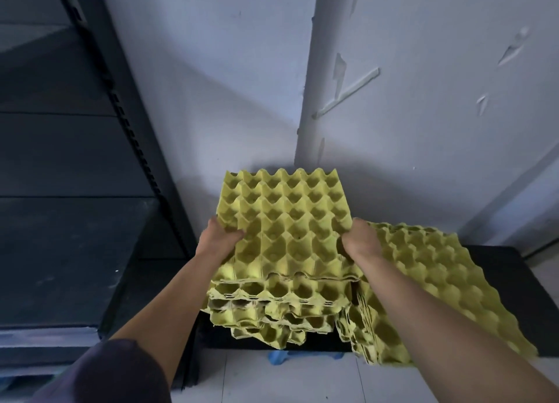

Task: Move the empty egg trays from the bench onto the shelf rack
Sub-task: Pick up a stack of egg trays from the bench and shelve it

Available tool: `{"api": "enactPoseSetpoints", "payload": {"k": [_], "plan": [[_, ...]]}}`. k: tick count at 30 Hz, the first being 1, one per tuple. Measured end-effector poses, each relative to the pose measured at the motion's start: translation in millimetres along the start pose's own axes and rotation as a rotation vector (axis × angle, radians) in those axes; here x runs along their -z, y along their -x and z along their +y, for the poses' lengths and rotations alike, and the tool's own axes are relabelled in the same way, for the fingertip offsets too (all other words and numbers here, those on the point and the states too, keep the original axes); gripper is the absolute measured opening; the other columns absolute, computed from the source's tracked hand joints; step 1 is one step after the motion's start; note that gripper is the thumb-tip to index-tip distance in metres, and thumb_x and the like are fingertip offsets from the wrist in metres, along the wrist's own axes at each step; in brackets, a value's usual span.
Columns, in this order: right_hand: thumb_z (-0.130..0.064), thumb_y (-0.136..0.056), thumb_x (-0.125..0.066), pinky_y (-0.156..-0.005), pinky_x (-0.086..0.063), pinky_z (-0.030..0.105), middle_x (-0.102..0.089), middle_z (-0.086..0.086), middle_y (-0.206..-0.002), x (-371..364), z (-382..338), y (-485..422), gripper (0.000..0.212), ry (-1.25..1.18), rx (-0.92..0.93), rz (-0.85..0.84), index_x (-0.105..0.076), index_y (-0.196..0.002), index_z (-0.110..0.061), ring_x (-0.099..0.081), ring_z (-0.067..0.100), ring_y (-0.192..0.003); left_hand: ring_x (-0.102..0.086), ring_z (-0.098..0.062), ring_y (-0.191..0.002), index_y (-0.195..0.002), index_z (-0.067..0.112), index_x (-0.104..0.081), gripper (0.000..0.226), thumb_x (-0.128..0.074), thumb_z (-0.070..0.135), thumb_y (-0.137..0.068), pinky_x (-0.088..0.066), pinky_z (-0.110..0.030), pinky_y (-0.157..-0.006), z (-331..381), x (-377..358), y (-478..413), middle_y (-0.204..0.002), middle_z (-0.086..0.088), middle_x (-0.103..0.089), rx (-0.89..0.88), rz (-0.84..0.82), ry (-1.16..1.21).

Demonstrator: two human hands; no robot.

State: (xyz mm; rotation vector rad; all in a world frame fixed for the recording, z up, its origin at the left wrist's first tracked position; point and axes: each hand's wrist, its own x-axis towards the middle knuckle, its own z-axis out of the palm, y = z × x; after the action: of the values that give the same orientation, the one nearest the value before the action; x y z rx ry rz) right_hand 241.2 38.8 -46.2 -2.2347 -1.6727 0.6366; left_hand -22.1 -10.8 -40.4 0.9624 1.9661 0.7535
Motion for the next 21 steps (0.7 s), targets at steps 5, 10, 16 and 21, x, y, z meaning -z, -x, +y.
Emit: {"api": "enactPoseSetpoints", "payload": {"k": [5, 10, 16, 21], "plan": [[-0.024, -0.096, -0.046, -0.078, -0.043, 0.034, -0.06, 0.018, -0.117, 18, -17, 17, 0.028, -0.161, 0.003, 0.0, -0.052, -0.113, -0.003, -0.056, 0.033, -0.102, -0.057, -0.029, -0.101, -0.131, 0.017, -0.037, 0.068, -0.07, 0.038, -0.075, -0.051, -0.044, -0.083, 18, 17, 10, -0.123, -0.012, -0.051, -0.117, 0.097, -0.079], [-0.063, -0.084, -0.051, -0.11, -0.028, 0.045, -0.027, 0.013, -0.154, 37, -34, 56, 0.092, -0.357, 0.028, -0.153, -0.017, -0.149, -0.008, -0.028, 0.032, -0.14, -0.053, -0.031, -0.106, -0.137, 0.017, -0.029, 0.072, -0.067, 0.037, -0.079, -0.052, -0.048, -0.082, 22, 39, 21, -0.129, -0.013, -0.043, -0.189, 0.168, -0.146], [-0.043, -0.082, -0.069, -0.113, -0.024, 0.042, -0.021, 0.007, -0.156, 38, -51, 92, 0.099, -0.373, 0.176, -0.167, -0.003, -0.152, -0.015, -0.026, 0.028, -0.141, -0.056, -0.023, -0.077, -0.135, 0.016, -0.03, 0.069, -0.066, 0.038, -0.08, -0.052, -0.038, -0.068, 6, 72, 55, -0.125, -0.013, -0.044, -0.179, 0.24, -0.117], [-0.036, -0.083, -0.07, -0.109, -0.028, 0.033, -0.018, 0.006, -0.157, 32, -61, 134, 0.102, -0.292, 0.34, -0.158, 0.002, -0.152, -0.017, -0.029, 0.025, -0.139, -0.053, -0.028, -0.087, -0.135, 0.013, -0.03, 0.068, -0.066, 0.036, -0.081, -0.048, -0.041, -0.077, -26, 102, 94, -0.125, -0.014, -0.046, -0.11, 0.276, -0.078]]}}
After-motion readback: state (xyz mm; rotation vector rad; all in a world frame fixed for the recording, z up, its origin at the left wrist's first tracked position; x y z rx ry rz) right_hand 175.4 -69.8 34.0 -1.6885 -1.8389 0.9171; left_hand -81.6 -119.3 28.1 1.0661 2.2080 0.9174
